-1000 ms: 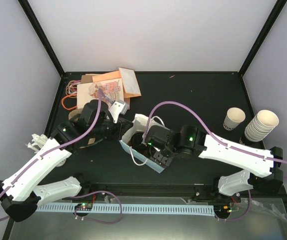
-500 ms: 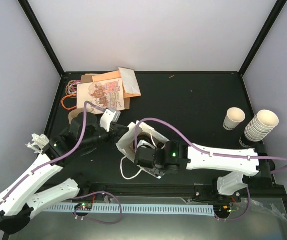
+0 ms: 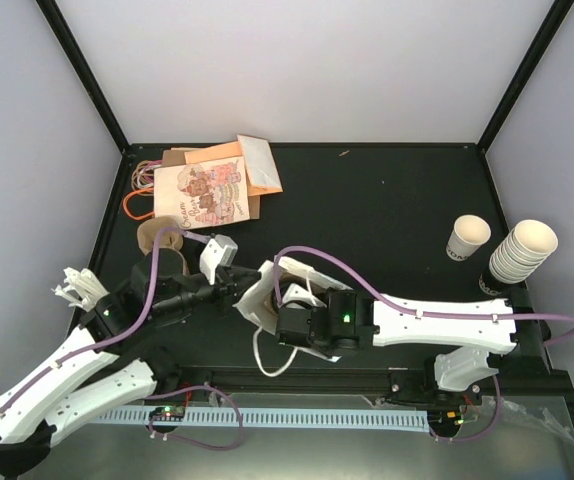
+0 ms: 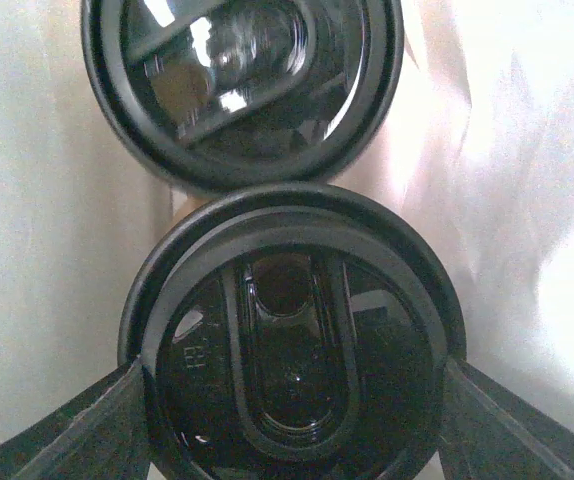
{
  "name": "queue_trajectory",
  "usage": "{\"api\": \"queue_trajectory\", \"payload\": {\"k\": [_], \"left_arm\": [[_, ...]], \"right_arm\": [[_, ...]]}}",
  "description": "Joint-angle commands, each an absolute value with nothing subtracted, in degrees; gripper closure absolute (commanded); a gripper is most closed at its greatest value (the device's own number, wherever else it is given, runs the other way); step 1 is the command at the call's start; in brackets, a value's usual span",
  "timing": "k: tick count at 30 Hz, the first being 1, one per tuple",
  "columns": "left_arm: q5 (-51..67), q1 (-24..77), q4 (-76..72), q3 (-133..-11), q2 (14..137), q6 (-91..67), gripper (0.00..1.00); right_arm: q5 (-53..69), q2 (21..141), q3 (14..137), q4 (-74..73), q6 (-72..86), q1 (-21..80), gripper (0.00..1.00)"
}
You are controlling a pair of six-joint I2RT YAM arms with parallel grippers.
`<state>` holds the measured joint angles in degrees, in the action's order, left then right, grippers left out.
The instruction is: Pack the takeout coffee
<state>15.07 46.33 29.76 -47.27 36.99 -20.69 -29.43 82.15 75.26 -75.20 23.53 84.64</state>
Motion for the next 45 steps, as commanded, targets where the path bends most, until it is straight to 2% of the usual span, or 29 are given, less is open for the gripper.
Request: {"api": "queue_trajectory", "payload": {"k": [1, 7, 27, 36, 38, 42, 45], "left_arm": [[16.3, 47.26, 25.4, -46.3, 35.53, -22.34, 0.98], [16.15, 47.94, 25.42, -46.87, 36.32, -22.3, 0.98], [15.97, 48.25, 25.48, -44.45, 32.31, -23.49, 0.98], [21.43, 48.31, 23.19, -42.78, 32.29, -23.86, 0.97], [21.66, 48.26, 23.84, -43.08, 32.07, -23.9, 0.91], [18.41, 48.25, 26.43, -44.61, 30.37, -22.93, 0.49], [10.44, 48.04, 31.21, -47.79, 29.04, -25.25, 0.29]], "right_arm": [[-31.81, 83.19, 79.28, -77.48, 25.15, 85.16, 0.61], [-30.95, 86.78, 84.51, -78.53, 24.71, 85.14, 0.61], [-28.92, 84.65, 74.59, -77.1, 30.98, 85.08, 0.62], [-30.92, 82.11, 70.23, -72.26, 29.45, 85.08, 0.64], [-31.41, 81.94, 68.96, -71.17, 29.12, 85.04, 0.64], [-31.72, 81.4, 67.36, -70.16, 28.77, 85.37, 0.64], [-32.32, 80.15, 67.19, -69.76, 28.31, 86.32, 0.64]]}}
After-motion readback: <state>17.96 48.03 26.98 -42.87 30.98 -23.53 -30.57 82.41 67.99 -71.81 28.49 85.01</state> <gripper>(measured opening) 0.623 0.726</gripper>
